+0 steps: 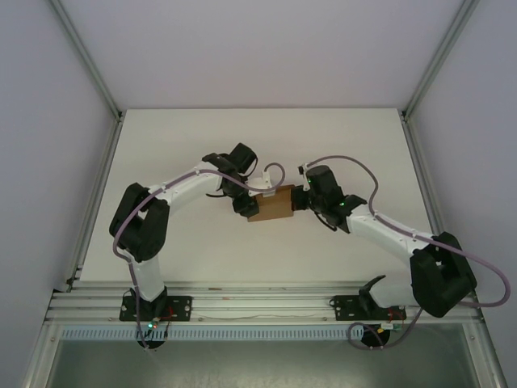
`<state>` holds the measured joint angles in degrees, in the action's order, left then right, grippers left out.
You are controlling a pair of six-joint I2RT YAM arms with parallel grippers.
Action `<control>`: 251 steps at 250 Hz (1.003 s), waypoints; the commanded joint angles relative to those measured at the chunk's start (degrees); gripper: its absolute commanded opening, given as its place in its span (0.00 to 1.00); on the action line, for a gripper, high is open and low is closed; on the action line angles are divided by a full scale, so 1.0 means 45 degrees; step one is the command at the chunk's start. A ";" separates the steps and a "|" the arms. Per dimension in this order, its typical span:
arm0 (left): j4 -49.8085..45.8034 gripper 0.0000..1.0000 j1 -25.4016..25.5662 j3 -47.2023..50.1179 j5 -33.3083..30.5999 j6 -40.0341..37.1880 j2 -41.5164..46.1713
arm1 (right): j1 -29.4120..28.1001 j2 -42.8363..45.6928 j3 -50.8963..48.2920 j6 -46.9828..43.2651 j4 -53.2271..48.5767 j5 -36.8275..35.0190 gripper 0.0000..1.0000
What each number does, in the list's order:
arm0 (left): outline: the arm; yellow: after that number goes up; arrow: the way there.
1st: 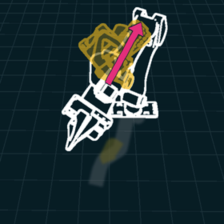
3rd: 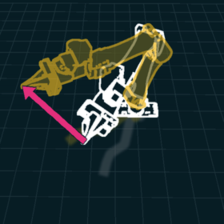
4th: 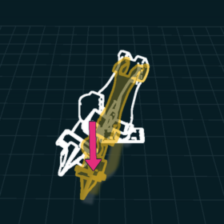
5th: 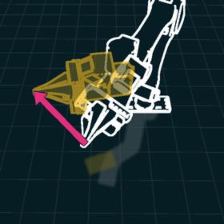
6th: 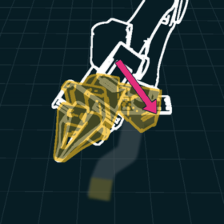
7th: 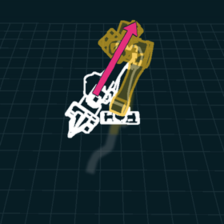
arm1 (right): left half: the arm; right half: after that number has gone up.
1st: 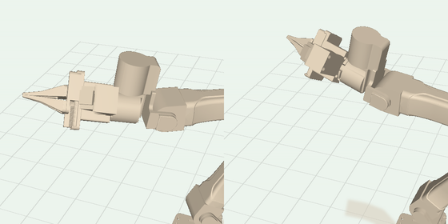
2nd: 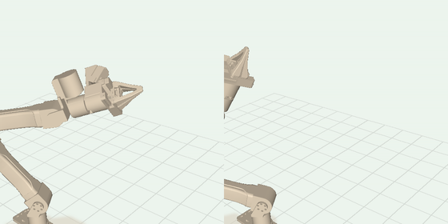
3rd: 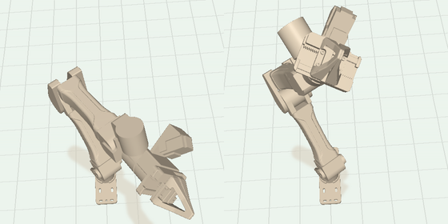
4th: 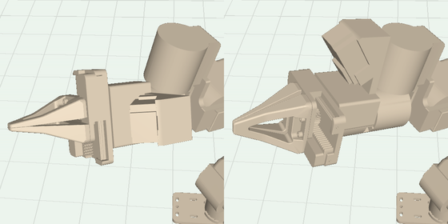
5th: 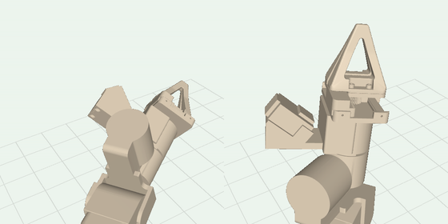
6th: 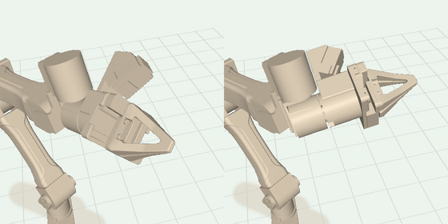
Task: Assemble paper box
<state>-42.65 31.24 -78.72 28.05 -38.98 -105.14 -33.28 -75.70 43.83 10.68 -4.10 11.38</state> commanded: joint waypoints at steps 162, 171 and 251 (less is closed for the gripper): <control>0.1166 0.83 0.0029 -0.0063 -0.0549 0.1280 0.0760 | -0.1356 -0.0897 -0.1761 0.1058 -0.0811 -0.3291 0.00; 0.1227 0.96 0.0025 0.0004 -0.0577 0.1437 0.1018 | -0.1378 -0.0857 -0.1595 0.1116 -0.1059 -0.3341 0.00; 0.2544 0.96 -0.0021 0.1976 -0.4188 0.5251 0.4057 | -0.1639 -0.0131 -0.0624 0.1383 -0.2668 -0.3460 0.00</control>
<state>-33.65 31.24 -73.52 17.65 -24.51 -91.24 -39.79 -75.33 41.01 15.88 -2.83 -3.97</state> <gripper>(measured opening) 0.997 0.050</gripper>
